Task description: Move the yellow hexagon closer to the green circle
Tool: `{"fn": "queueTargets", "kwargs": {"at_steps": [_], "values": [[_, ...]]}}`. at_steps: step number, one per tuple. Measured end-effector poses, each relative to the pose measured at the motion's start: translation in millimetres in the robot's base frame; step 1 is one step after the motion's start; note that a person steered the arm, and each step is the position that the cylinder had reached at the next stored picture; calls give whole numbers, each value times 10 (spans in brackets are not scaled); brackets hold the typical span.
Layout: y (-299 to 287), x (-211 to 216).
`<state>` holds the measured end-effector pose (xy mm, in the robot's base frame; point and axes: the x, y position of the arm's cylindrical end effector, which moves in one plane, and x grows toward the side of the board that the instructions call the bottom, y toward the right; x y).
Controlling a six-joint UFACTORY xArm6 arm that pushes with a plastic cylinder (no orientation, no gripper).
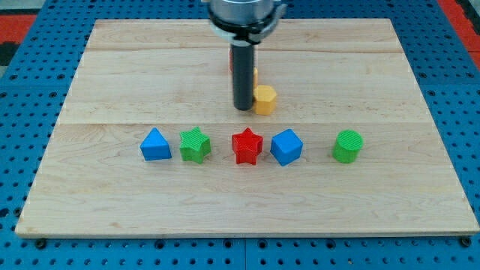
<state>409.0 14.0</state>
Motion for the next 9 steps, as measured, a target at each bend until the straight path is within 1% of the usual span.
{"fn": "queueTargets", "kwargs": {"at_steps": [1, 2, 3, 4, 5, 6, 7, 8, 9], "values": [[56, -127], [308, -257], [687, -95], [681, 3], [782, -8], [924, -260], [1011, 109], [1049, 292], [1203, 134]]}}
